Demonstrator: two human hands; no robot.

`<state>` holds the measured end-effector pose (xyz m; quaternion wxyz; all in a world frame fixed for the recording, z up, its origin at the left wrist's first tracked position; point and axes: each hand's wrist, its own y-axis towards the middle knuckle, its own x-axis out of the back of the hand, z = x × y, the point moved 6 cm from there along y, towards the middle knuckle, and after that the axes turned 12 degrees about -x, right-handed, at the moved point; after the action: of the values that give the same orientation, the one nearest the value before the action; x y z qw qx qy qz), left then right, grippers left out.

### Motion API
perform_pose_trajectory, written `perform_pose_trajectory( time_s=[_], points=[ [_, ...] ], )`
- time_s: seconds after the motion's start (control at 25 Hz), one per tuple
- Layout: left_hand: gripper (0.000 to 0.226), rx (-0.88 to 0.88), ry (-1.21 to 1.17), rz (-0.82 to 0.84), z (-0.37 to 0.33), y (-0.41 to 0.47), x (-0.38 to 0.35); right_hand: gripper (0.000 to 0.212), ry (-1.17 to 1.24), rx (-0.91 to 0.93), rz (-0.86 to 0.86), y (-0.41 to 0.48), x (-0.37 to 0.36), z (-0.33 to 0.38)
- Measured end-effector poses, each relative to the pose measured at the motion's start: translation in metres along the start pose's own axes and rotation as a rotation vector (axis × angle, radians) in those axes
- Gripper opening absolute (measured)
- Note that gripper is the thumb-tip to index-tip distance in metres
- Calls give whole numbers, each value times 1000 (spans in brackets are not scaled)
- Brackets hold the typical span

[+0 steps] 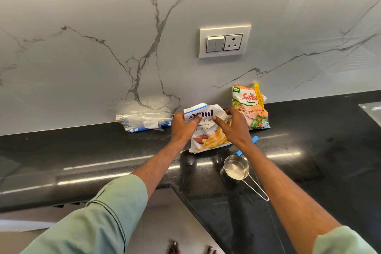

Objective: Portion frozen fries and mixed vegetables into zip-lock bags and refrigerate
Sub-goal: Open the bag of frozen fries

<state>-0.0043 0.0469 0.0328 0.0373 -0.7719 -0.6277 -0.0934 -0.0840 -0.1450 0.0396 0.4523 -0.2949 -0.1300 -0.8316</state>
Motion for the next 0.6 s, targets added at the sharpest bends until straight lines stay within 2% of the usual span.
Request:
perform_pose_trajectory(
  time_s=[0.08, 0.2, 0.28, 0.4, 0.44, 0.6],
  points=[
    [43, -90, 146, 18, -9, -1, 0, 36, -8, 35, 22, -1, 0, 1],
    [34, -210, 280, 38, -22, 0, 0, 33, -19, 73, 44, -5, 5, 5],
    [26, -227, 285, 57, -26, 1, 1, 53, 9, 30, 52, -4, 13, 3],
    [25, -245, 252, 95, -28, 1, 4, 99, -57, -89, 114, 1, 24, -5],
    [25, -254, 241, 112, -30, 1, 4, 104, -105, -106, 146, 2, 25, -8],
    [20, -298, 219, 134, -37, 3, 6, 82, -148, -129, 167, -2, 26, -8]
  ],
)
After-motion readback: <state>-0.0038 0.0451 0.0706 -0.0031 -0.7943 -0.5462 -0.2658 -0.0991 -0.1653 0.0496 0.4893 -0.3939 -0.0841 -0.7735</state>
